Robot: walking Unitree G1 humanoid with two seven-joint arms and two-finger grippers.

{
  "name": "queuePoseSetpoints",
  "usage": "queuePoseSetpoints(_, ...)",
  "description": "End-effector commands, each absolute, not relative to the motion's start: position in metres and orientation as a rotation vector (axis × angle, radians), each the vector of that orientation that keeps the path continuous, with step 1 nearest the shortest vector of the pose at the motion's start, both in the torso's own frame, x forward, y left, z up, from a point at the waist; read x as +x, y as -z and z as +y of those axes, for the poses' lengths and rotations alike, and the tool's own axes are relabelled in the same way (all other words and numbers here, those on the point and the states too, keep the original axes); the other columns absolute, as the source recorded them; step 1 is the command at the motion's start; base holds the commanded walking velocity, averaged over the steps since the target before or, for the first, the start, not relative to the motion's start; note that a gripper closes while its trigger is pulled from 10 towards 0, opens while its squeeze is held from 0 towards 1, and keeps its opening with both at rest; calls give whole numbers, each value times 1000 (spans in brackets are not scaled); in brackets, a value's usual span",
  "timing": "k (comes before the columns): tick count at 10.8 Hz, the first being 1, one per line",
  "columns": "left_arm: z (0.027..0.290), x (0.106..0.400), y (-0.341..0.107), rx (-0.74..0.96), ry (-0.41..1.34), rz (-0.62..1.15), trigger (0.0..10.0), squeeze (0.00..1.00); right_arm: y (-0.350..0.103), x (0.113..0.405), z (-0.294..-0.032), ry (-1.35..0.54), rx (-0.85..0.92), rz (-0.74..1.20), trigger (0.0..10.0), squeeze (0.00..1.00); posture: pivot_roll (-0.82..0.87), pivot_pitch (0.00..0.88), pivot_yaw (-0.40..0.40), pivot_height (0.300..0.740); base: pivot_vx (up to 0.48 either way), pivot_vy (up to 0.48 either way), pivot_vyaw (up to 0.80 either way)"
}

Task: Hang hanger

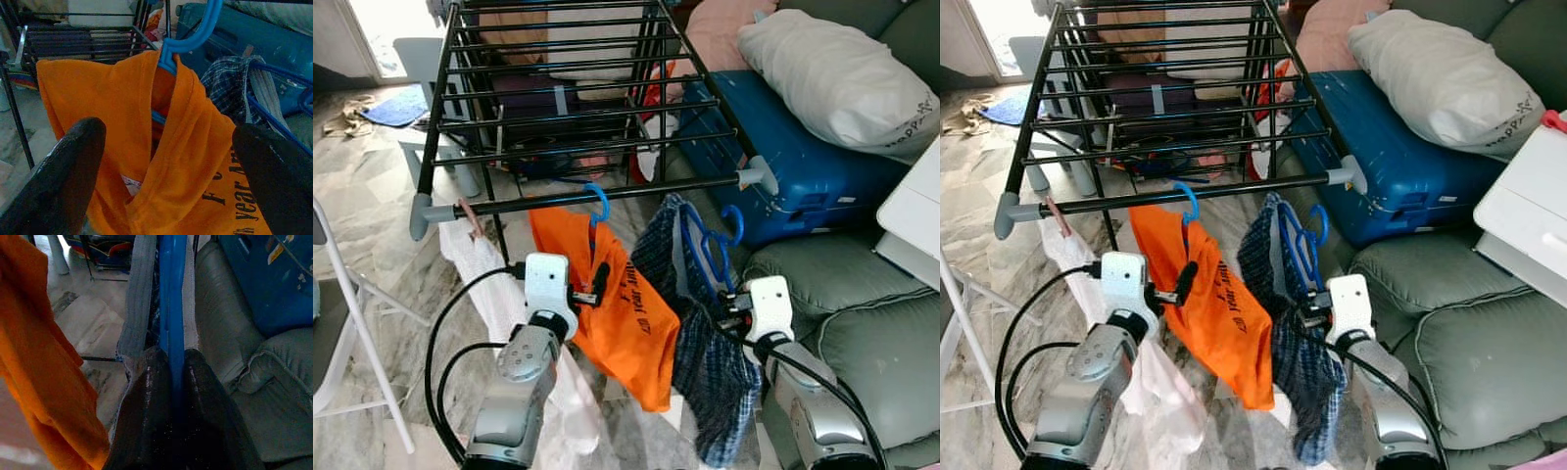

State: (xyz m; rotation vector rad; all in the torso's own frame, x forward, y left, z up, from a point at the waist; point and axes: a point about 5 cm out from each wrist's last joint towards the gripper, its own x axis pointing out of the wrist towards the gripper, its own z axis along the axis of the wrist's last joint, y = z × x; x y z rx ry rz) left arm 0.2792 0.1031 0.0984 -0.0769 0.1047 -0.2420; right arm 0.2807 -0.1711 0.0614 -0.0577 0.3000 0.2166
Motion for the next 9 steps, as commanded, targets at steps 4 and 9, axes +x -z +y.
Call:
queuePoseSetpoints(4,100,277,-97,-57,251,109,10000,0,-73,285,-165,-223,-63,272,10000,0,-170,0,-34,740,-272,0,0)
queuePoseSetpoints(9,99,281,-100,-53,250,101,10000,0,-74,288,-162,-232,-66,278,10000,0,-177,13,-34,740,-291,0,0)
